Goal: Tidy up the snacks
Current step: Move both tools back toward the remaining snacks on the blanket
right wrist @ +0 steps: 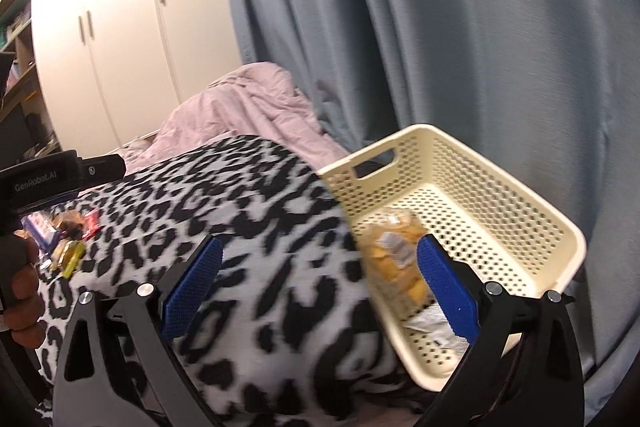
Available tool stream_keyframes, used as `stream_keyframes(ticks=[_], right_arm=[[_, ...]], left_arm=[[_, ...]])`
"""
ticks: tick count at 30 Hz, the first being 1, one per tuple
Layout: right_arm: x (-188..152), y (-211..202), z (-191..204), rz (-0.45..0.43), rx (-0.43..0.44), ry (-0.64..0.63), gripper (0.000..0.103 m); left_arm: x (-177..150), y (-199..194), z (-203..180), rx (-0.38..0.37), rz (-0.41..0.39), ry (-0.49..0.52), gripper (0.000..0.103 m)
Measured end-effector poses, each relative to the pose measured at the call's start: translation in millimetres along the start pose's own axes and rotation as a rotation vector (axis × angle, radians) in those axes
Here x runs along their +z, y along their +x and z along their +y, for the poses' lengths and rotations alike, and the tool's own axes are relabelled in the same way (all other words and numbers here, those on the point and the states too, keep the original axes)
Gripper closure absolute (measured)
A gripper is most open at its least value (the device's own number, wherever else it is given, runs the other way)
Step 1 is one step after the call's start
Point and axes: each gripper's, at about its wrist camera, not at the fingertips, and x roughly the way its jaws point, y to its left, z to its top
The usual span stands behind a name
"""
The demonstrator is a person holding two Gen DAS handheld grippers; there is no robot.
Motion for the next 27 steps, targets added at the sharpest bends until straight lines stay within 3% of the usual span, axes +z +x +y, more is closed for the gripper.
stream_keyframes(ticks=[13,22,27], right_arm=[[-13,13,97,0.058,0.163,-0.154,0.004],[-27,16,156,0.111,0.283,-0.272,0.004],[-32,20,180,0.144,0.345,-0.31,0.004]], left_arm=[[-16,-40,136,0.174,-0.028,-0.169,0.008],[-35,-60,219,0.347,0.012,-0.183,0.008],[-44,-68,246,0.38,0.017,-0.206,0.008]])
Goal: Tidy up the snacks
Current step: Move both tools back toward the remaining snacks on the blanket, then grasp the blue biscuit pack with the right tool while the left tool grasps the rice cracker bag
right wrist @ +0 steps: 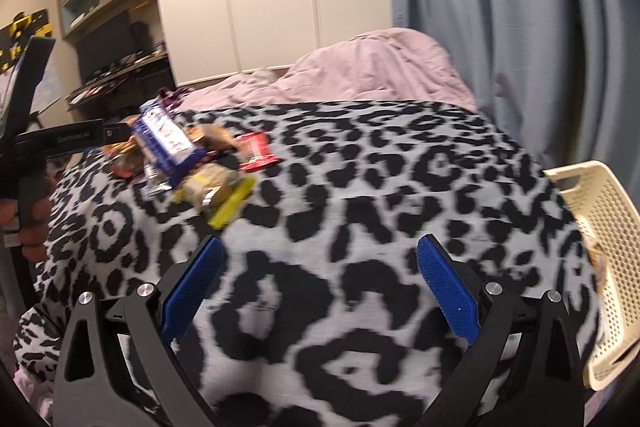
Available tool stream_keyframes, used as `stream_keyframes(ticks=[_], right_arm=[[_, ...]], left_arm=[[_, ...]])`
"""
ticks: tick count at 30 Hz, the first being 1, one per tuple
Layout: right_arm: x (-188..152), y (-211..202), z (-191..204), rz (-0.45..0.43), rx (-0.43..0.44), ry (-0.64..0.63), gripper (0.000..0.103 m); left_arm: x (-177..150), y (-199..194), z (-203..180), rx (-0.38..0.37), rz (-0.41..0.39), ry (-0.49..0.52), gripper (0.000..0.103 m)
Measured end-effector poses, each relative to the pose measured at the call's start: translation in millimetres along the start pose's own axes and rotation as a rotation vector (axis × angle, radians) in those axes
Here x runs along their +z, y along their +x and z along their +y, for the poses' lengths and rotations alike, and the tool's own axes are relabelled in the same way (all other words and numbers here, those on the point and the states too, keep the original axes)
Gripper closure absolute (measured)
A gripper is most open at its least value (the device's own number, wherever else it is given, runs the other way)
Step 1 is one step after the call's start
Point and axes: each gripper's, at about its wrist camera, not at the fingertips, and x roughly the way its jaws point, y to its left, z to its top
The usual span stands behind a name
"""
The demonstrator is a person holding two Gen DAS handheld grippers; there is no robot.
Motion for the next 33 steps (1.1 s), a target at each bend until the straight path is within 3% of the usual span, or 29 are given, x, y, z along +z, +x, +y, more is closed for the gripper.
stream_keyframes(ticks=[13,28,33], right_arm=[[39,34,55,0.065,0.188,-0.103,0.004],[77,112,116,0.194,0.283,-0.25,0.004],[91,126,126,0.198,0.306,-0.27,0.004]], left_arm=[[-6,12,29,0.011,0.024,-0.011,0.007],[-5,10,55,0.017,0.028,0.013,0.006],[-3,11,59,0.014,0.028,0.028,0.005]])
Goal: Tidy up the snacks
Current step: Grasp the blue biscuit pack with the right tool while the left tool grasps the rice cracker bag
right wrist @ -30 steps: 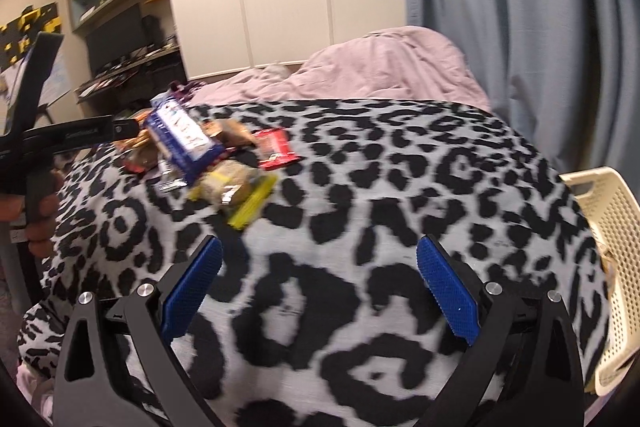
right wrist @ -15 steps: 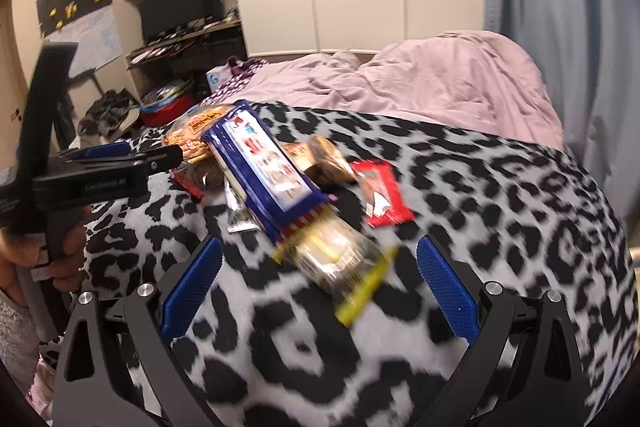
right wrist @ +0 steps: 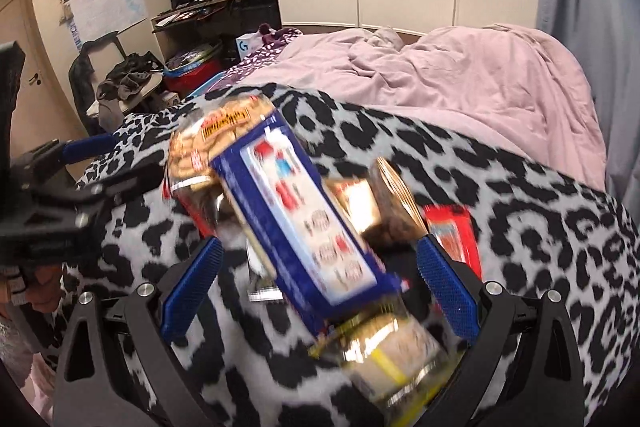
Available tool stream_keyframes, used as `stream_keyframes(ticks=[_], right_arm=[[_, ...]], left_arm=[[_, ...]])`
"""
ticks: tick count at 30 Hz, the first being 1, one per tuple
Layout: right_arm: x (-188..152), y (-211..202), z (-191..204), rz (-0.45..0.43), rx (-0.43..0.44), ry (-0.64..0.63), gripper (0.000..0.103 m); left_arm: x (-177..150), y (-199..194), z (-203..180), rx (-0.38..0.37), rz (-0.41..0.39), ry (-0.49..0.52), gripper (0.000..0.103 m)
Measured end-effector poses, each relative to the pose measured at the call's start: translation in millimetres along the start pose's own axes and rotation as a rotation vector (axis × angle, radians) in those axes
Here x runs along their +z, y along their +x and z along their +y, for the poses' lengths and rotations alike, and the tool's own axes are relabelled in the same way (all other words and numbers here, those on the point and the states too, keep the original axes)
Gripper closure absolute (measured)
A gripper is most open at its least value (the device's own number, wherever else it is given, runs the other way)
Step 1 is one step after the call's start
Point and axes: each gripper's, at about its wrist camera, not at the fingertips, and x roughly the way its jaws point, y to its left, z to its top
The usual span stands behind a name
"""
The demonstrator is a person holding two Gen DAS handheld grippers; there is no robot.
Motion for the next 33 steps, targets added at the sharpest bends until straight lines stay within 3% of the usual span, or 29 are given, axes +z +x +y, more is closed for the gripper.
stream_keyframes(ticks=[3,9,15,19,24,33], right_arm=[[8,8,4,0.001,-0.004,-0.022,0.008],[9,11,10,-0.008,-0.034,-0.046,0.044],[3,-3,-6,-0.023,-0.006,0.025,0.049],[-4,-17,-13,-0.047,0.008,0.058,0.049],[-11,-26,-20,-0.054,0.018,0.094,0.049],[-20,-38,-29,-0.074,0.028,0.146,0.049]], left_arm=[[3,3,1,-0.01,0.004,0.005,0.006],[10,6,-8,-0.023,-0.01,0.064,0.005],[19,11,-26,-0.068,-0.017,0.146,0.005],[28,12,-37,-0.141,-0.017,0.198,0.005],[46,28,-40,-0.162,-0.006,0.196,0.005],[66,81,-56,-0.198,0.123,0.197,0.005]])
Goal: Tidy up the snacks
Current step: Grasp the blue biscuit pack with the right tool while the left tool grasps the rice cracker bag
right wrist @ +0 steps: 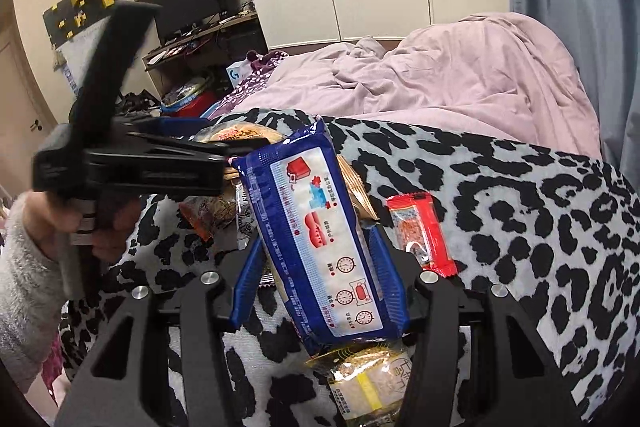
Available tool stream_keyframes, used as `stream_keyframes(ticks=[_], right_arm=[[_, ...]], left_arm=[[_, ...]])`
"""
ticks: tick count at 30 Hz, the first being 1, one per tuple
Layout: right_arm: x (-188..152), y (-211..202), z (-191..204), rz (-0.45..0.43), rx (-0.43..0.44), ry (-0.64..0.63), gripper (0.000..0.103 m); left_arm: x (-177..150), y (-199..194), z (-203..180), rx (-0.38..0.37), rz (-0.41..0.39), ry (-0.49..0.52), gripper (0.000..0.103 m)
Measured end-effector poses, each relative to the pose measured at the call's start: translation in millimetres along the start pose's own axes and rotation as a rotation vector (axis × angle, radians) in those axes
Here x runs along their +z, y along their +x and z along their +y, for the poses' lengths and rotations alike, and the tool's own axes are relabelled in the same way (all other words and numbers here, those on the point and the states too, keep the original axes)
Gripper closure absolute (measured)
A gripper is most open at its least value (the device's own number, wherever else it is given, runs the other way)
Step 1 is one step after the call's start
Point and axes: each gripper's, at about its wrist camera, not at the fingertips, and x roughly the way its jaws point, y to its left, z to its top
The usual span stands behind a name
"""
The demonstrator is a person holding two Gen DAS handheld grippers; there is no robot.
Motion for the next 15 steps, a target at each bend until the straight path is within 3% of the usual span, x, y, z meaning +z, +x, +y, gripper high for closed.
stream_keyframes(ticks=[5,10,15], right_arm=[[-3,-4,-11,-0.008,0.001,0.031,0.051],[-5,-9,-13,-0.017,0.003,0.038,0.055],[-5,-5,-12,-0.006,0.001,0.035,0.052]], left_arm=[[1,16,-4,0.025,0.035,0.026,0.005],[2,29,9,0.043,0.073,-0.02,0.006],[-1,33,16,0.017,0.074,-0.038,0.017]])
